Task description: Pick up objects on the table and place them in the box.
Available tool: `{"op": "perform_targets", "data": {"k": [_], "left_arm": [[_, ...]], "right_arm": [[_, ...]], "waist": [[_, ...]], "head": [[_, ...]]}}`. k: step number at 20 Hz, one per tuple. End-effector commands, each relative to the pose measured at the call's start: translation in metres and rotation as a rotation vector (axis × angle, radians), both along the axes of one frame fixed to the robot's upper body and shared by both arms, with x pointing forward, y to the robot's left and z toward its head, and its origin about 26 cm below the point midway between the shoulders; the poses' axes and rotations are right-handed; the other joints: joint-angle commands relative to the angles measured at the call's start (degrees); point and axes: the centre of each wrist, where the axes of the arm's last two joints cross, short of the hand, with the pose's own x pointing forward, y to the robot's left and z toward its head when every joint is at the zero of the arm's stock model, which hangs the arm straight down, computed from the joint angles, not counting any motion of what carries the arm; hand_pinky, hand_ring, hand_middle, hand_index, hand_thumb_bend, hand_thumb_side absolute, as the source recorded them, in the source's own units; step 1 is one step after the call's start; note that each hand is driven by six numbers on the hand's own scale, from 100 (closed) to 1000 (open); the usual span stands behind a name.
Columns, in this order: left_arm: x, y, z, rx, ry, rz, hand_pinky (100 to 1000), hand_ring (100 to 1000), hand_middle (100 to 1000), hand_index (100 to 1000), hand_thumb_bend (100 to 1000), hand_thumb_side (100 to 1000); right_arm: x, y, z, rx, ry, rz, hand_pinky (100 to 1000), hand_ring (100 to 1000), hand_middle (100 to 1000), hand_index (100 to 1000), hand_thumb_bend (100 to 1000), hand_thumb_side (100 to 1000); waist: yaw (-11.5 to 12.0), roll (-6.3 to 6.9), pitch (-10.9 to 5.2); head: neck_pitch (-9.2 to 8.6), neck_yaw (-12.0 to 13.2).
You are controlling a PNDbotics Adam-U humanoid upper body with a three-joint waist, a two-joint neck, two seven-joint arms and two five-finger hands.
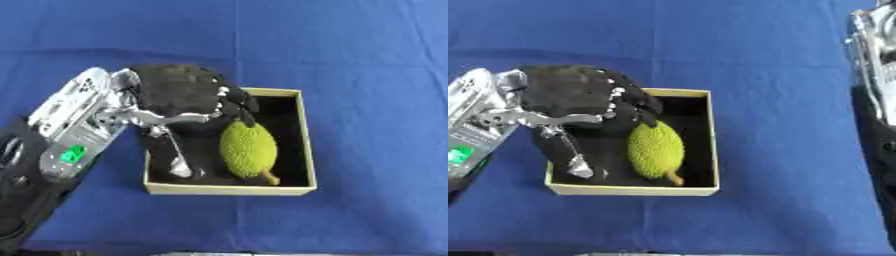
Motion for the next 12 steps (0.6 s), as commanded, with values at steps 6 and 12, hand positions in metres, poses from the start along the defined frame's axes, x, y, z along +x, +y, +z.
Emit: {"op": "perform_targets", "data": {"k": [6, 12], "left_arm": [[-0.032, 0.054, 0.053, -0.477, 0.004, -0.044, 823, 760, 735, 785, 318, 100], [-0.029, 0.132, 0.062, -0.969, 0.005, 0.158, 832, 742, 710, 757, 272, 100]], "right_arm": [[-0.006, -0.007, 0.009, -0.011, -0.043, -0.035, 732, 647, 625, 745, 392, 704], [-0.007, -0.009, 0.011, -0.001, -0.061, -0.051, 731, 647, 626, 745, 390, 698]], "waist": [[0.8, -0.18, -1.68], [1.4, -0.82, -1.46]], "head": [[-0.54, -1.0], [-0.66, -2.5]]}}
